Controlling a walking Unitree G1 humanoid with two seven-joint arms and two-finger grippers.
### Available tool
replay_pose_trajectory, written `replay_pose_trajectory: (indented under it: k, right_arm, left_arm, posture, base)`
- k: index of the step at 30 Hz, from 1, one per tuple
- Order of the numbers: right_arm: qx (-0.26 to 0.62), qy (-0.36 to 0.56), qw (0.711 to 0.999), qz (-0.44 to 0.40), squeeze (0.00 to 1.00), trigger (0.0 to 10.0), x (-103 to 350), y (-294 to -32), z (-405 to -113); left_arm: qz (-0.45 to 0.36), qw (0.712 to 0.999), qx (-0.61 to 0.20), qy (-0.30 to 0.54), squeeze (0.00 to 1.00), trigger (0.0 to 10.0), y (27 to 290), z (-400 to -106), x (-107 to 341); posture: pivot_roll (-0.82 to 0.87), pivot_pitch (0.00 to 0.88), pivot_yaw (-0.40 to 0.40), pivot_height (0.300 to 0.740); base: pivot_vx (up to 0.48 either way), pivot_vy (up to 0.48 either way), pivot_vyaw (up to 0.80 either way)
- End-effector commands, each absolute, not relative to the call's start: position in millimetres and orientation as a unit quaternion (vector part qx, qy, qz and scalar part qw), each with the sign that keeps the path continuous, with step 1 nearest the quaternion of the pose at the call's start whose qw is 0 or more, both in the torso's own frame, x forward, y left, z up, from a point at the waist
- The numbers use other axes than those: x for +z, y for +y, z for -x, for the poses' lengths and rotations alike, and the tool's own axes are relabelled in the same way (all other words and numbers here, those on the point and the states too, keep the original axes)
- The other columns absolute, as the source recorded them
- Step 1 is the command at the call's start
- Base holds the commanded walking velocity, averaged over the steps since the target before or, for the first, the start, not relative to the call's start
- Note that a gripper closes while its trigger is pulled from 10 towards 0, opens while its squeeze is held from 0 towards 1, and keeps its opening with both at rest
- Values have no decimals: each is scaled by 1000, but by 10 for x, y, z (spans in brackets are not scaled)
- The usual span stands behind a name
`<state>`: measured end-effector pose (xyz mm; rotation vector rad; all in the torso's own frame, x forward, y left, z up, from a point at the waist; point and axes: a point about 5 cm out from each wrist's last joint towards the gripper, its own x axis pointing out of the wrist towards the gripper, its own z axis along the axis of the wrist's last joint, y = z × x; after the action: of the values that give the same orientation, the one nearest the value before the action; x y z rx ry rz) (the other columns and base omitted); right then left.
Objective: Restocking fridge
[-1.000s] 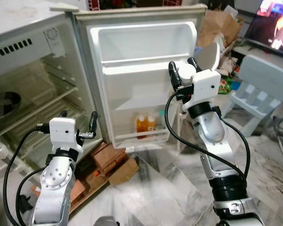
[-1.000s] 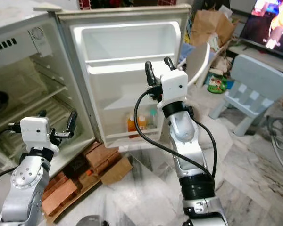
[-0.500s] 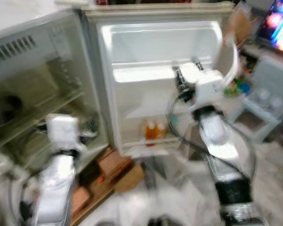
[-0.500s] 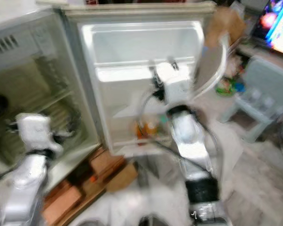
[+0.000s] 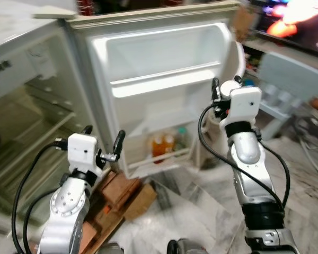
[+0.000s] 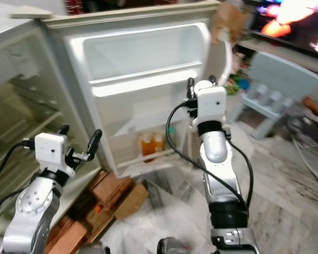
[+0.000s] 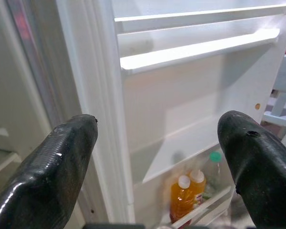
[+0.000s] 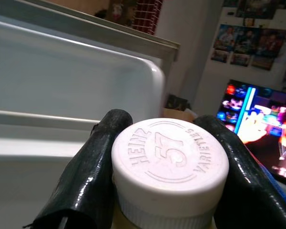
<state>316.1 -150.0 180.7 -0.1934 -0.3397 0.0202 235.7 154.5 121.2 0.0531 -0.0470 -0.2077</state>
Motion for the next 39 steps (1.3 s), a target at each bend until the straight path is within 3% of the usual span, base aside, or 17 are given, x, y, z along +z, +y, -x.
replay_pose_trajectory:
  k: [1,12,32,39]
  right_arm:
    - [32,-216,971,99,0,10000,2023,-1376,-3203]
    - [35,-238,965,105,0,10000,2106,-1383,-3217]
    - [91,-357,924,101,0,10000,2709,-1079,-3204]
    - [87,-336,935,68,0,10000,2683,-1060,-3406]
  left_arm:
    - [-24,993,-108,-31,0,10000,1559,-2324,1266]
    - [-18,992,-118,-45,0,10000,1540,-2313,1331]
    - [-19,992,-115,-50,0,10000,1532,-2330,1345]
    - [-18,992,-119,-49,0,10000,1486,-2307,1366]
  posture:
    - [185,0,-50,740]
    - [184,0,-44,740]
    - [190,0,-47,740]
    - [218,27,-47,740]
  base:
    - [0,0,0]
    - [196,0,0]
    - [217,0,0]
    - [0,0,0]
